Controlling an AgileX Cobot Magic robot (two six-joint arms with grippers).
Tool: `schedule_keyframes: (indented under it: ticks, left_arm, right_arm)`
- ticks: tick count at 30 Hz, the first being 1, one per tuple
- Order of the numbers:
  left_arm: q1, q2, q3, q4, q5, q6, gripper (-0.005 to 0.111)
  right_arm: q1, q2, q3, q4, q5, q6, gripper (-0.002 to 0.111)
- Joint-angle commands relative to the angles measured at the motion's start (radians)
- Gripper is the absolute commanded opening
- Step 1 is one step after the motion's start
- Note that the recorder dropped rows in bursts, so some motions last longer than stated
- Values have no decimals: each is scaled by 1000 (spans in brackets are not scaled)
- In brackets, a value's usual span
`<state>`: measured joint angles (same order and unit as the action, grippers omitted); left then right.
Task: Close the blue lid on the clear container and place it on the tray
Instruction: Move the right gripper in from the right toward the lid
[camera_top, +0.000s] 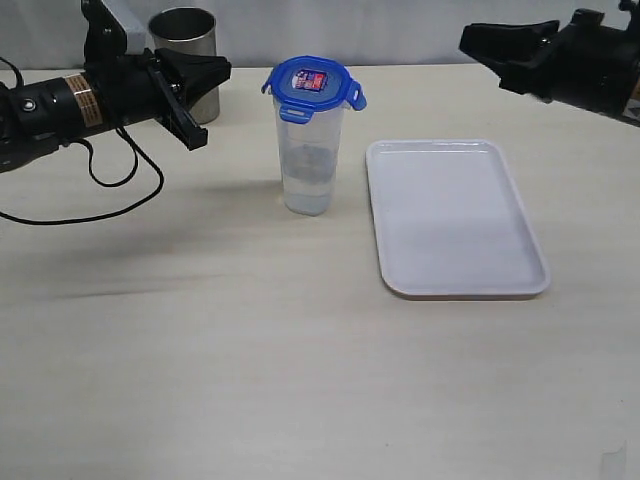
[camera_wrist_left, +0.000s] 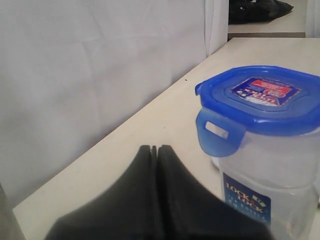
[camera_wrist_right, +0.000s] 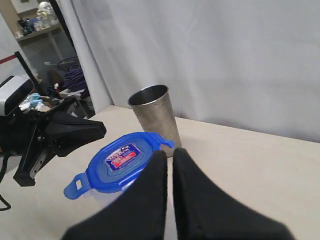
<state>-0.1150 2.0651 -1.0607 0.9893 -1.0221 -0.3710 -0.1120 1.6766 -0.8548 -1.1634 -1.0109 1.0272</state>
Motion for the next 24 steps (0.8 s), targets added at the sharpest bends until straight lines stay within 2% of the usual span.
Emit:
schedule_keyframes:
  ticks: [1,6,11,16,24]
  left_arm:
    - [-1,1,-1,-9,23,4,0]
    - [-1,1,-1,-8,51,4,0]
    - [-1,1,-1,-6,50,4,0]
    - [-1,1,-1,3,44,4,0]
    - [-1,1,-1,23,41,1,0]
  right_arm:
    - [5,134,-102,-16,-83,-38,4]
    - [79,230,-179,-27,-42,-79,4]
    - [175,256,-230,-24,246,-76,4]
    - [185,266,-232,-13,190,-85,4]
    - [208,311,-239,59,211,-186,4]
